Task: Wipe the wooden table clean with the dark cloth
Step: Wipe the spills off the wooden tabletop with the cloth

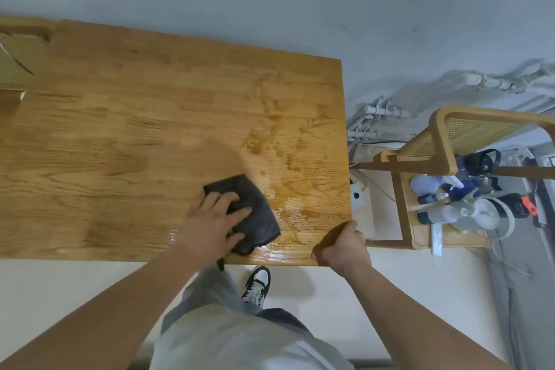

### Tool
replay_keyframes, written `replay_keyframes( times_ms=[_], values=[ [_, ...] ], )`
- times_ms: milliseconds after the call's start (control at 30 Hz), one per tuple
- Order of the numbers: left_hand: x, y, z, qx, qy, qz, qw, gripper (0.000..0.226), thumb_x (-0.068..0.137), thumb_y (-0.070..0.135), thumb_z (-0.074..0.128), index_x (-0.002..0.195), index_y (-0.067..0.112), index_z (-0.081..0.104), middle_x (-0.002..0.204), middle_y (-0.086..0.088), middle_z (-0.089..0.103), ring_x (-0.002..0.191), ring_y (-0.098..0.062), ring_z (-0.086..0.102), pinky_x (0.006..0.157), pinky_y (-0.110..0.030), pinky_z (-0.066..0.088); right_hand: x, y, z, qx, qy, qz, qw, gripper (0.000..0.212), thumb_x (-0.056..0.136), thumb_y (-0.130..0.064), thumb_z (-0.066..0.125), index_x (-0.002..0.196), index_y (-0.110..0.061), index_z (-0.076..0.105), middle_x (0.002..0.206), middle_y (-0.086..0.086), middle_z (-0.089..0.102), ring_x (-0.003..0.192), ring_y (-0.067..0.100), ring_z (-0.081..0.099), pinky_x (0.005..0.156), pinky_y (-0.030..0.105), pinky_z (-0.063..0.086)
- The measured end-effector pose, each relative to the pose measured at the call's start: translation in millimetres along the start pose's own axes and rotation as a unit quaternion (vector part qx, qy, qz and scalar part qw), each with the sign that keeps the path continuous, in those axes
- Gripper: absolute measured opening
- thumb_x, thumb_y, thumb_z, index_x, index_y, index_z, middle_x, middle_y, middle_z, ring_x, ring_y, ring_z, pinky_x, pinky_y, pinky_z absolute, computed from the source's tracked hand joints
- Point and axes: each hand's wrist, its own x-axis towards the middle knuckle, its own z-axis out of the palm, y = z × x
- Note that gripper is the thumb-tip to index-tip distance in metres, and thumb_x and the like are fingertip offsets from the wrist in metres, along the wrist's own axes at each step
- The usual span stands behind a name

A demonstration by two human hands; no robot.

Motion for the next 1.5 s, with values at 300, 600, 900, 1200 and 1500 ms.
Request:
replay_keyframes(
  times_ms=[300,600,900,1200,1500],
  values=[
    [-10.9,113.8,23.3,-0.055,0.028,-0.045,0.997,0.057,0.085,0.04,0.07,0.139,0.036,0.051,0.137,-0.002,0.052,0.115,-0.031,0.045,0.092,-0.052,0.037,2.0,2.1,1.1,-0.058,0.003,-0.02,0.998,0.132,0.072,-0.039,0.092,0.158,-0.001,0.0,0.16,0.015,0.031,0.144,0.033,0.039,0.109,0.046,0.047],
    [38.2,29.6,1.1,-0.018,0.03,-0.112,0.993,0.051,0.092,0.04,0.063,0.141,0.042,0.05,0.143,0.0,0.046,0.123,-0.03,0.041,0.098,-0.051,0.039,-2.4,2.8,-2.8,-0.085,-0.001,-0.04,0.996,0.138,0.077,-0.047,0.087,0.159,0.0,-0.013,0.164,0.012,0.024,0.145,0.032,0.041,0.108,0.047,0.046],
    [11.8,109.8,24.8,-0.02,0.013,0.106,0.994,0.055,0.094,0.047,0.057,0.145,0.033,0.042,0.142,-0.003,0.046,0.125,-0.034,0.044,0.107,-0.055,0.036,-3.6,8.9,-2.3,-0.1,-0.005,-0.058,0.993,0.138,0.081,-0.045,0.084,0.157,0.003,-0.02,0.166,0.016,0.018,0.145,0.032,0.04,0.107,0.044,0.046],
    [60.8,78.4,-4.8,-0.056,0.019,-0.232,0.971,0.049,0.099,0.04,0.05,0.148,0.039,0.042,0.152,-0.002,0.036,0.13,-0.032,0.031,0.105,-0.051,0.037,-3.5,20.8,1.8,-0.025,-0.008,-0.081,0.996,0.137,0.08,-0.051,0.083,0.161,-0.009,-0.018,0.168,0.009,0.018,0.148,0.029,0.036,0.108,0.044,0.045],
    [72.4,113.8,11.4,0.013,-0.019,0.193,0.981,0.048,0.091,0.039,0.06,0.136,0.042,0.044,0.131,0.002,0.049,0.114,-0.03,0.047,0.089,-0.048,0.04,-3.3,43.0,1.7,0.069,0.02,-0.105,0.992,0.133,0.071,-0.061,0.085,0.165,-0.031,-0.005,0.163,-0.006,0.032,0.142,0.019,0.045,0.093,0.041,0.052]
  ],
)
